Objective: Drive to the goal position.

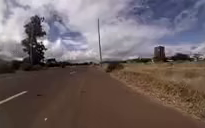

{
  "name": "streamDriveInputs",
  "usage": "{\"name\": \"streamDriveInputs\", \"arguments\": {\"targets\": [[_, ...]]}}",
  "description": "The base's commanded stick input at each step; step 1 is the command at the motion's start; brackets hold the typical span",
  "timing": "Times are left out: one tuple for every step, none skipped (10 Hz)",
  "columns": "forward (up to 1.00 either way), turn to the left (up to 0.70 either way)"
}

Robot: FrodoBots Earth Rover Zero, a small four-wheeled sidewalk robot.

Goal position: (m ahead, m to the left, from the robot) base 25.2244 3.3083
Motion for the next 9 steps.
{"name": "streamDriveInputs", "arguments": {"targets": [[0.7, 0.0], [0.7, 0.0], [0.7, 0.0], [0.7, 0.0], [0.7, 0.0], [0.7, 0.0], [0.7, 0.0], [0.7, 0.0], [0.7, 0.0]]}}
